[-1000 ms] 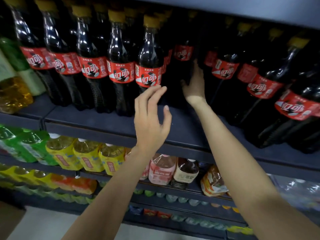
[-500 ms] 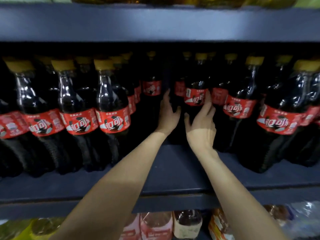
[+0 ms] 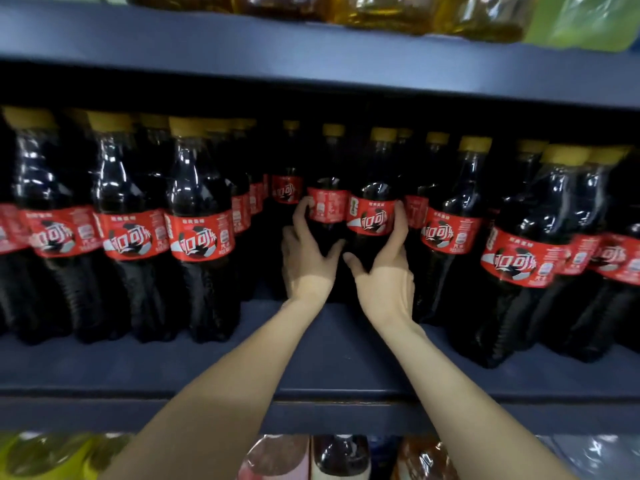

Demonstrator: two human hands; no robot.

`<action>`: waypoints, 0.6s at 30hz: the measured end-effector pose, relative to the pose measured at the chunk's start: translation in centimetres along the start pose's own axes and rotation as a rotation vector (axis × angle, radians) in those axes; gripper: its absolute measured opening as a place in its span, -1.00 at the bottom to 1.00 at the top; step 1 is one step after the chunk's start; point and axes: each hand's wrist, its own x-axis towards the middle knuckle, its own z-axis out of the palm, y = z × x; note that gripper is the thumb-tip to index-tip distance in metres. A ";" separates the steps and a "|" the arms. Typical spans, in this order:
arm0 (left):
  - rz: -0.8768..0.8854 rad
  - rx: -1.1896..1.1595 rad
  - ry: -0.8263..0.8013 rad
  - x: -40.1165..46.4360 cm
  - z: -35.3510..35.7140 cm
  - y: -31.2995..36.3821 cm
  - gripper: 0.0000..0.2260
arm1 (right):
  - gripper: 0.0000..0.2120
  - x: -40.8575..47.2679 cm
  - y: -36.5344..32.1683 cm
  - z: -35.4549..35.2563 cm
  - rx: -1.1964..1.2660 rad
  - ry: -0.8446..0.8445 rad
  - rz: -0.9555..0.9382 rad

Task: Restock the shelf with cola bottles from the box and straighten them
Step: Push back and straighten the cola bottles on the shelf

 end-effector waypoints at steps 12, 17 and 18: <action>0.028 -0.147 -0.215 -2.1 -4.3 -0.8 -0.10 | 0.04 -0.9 -1.1 -1.5 -0.018 -0.174 -0.028; 0.084 -0.119 -0.240 -2.6 -5.2 -1.3 -0.09 | 0.04 -0.7 -1.8 -2.7 -0.017 -0.287 -0.021; 0.085 -0.102 -0.206 -2.6 -5.1 -1.3 -0.09 | 0.03 -0.6 -2.0 -2.7 -0.024 -0.282 -0.028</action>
